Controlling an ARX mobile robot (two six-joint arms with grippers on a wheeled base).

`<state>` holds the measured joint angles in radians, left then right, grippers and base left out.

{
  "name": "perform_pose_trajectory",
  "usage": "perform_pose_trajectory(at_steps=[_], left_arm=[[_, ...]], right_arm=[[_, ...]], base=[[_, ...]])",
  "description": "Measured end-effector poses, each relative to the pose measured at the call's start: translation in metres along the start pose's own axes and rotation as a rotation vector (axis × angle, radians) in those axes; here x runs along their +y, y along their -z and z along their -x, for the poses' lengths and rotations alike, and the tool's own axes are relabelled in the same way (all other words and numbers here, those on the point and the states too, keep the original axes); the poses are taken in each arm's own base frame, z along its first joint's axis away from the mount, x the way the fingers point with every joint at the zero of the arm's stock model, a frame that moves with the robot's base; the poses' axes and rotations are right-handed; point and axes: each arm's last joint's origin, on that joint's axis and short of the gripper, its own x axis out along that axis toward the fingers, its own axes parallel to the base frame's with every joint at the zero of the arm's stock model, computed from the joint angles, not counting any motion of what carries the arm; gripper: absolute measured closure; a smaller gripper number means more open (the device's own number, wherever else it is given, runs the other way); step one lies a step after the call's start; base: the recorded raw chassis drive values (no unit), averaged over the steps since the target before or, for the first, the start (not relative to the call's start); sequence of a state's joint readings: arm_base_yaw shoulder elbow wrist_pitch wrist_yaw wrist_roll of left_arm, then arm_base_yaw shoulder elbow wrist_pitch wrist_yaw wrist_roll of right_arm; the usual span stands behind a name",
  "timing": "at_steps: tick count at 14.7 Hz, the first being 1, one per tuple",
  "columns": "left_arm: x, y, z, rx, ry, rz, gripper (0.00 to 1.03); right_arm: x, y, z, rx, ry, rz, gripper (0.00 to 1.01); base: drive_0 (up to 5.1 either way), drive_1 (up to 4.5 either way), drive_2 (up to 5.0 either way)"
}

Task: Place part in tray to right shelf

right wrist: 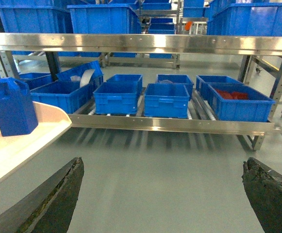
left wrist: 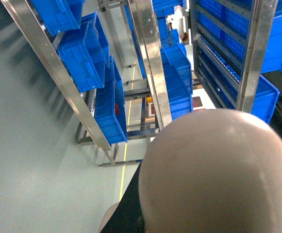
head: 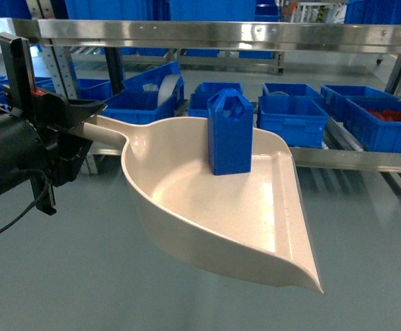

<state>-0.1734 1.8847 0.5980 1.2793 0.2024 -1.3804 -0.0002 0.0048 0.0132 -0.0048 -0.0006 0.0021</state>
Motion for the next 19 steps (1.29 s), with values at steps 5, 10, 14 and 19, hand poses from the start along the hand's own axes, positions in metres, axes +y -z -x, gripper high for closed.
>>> perform_pose_trajectory(at_steps=[5,10,14,19], left_arm=[[-0.0002,0.0008,-0.0002,0.002,0.000,0.000,0.87],[0.0002,-0.0011,0.0001,-0.007,-0.001,0.000,0.87],[-0.0001,0.0002,-0.0001,0.001,0.001,0.000,0.87],[-0.0002,0.0002,-0.0001,0.001,0.001,0.000,0.87]], right_arm=[[-0.0001,0.0000,0.0000,0.000,0.001,0.000,0.03],[0.0000,0.0000,0.0000,0.000,0.000,0.000,0.03],[0.0000,0.0000,0.0000,0.000,0.000,0.000,0.03],[0.0000,-0.0003,0.0000,-0.003,0.000,0.000,0.03]], base=[[-1.2,-1.21,-1.2],[-0.2,-0.23,-0.2],[0.0,0.00,0.0],[0.0,0.00,0.0]])
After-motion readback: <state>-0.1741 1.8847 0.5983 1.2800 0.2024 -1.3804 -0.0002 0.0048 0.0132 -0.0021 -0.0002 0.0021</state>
